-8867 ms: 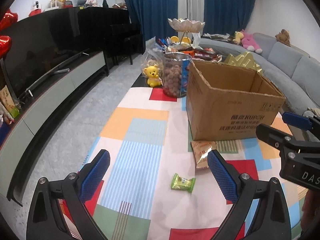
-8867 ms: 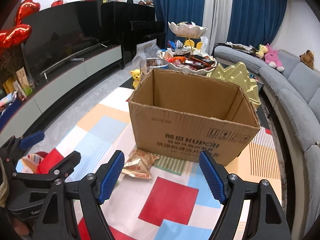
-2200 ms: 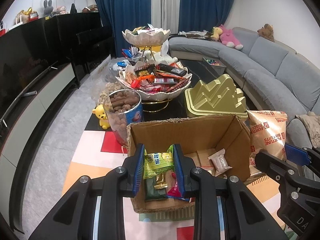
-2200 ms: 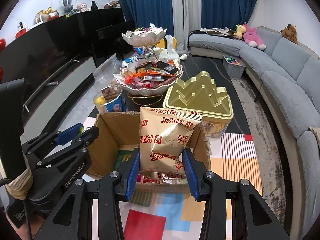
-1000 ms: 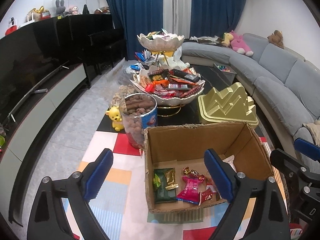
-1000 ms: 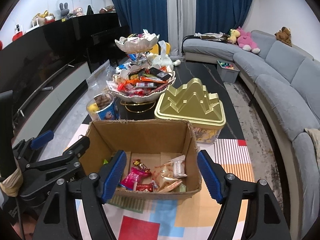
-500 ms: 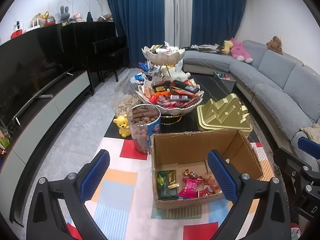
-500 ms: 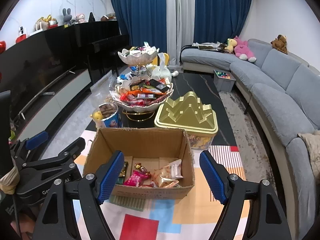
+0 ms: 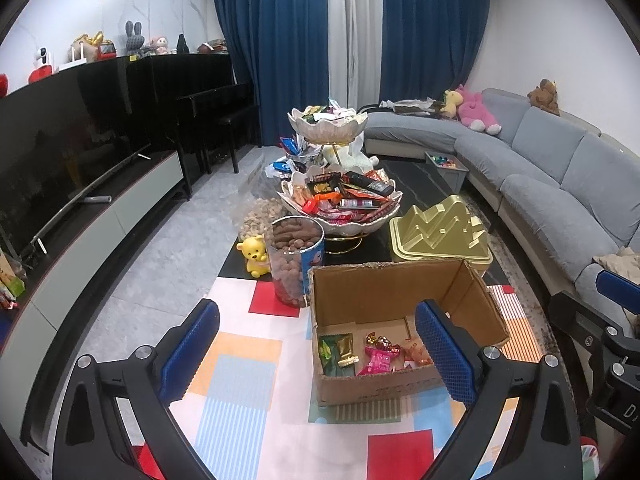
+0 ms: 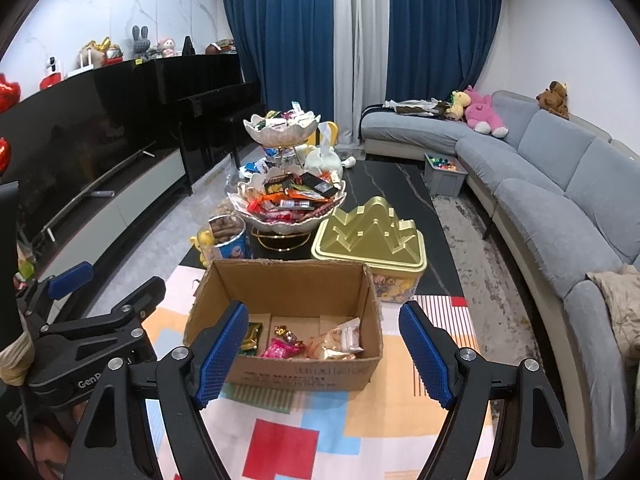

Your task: Organize snacks

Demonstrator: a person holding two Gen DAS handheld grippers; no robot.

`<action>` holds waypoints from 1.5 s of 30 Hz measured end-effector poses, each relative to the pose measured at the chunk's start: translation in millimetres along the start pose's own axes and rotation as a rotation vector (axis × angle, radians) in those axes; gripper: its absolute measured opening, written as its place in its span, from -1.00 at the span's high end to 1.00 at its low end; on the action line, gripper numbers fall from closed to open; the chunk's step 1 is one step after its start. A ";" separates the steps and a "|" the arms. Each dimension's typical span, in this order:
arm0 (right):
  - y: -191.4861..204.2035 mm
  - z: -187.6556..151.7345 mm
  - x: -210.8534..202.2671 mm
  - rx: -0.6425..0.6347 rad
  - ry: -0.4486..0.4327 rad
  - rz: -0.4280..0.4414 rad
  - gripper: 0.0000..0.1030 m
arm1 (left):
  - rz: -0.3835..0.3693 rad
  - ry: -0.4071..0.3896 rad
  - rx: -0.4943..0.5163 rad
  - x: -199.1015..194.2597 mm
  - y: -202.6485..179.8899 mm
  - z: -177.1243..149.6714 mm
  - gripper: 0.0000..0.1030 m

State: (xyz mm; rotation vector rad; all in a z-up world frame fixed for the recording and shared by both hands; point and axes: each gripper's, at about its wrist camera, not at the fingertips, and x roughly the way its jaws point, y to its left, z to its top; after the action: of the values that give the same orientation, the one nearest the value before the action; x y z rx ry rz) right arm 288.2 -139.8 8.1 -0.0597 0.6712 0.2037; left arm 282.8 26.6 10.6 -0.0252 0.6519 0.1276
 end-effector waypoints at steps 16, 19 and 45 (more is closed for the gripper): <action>-2.0 -37.6 -45.9 0.000 -0.040 -0.019 -0.53 | -0.001 -0.003 0.013 -46.9 -4.2 -32.1 -0.99; -3.3 -48.0 -53.3 0.008 -0.041 -0.023 -0.57 | 0.001 0.003 0.024 -54.1 -5.7 -41.2 -0.99; -11.9 -133.9 -134.9 0.062 -0.034 -0.050 -0.57 | -0.067 0.049 0.041 -137.5 -10.9 -133.1 -0.99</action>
State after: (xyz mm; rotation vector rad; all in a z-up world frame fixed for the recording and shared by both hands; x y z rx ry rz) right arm 105.7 -190.3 -12.7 -0.0137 0.6413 0.1356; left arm 95.6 -7.8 -11.9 -0.0107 0.7016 0.0486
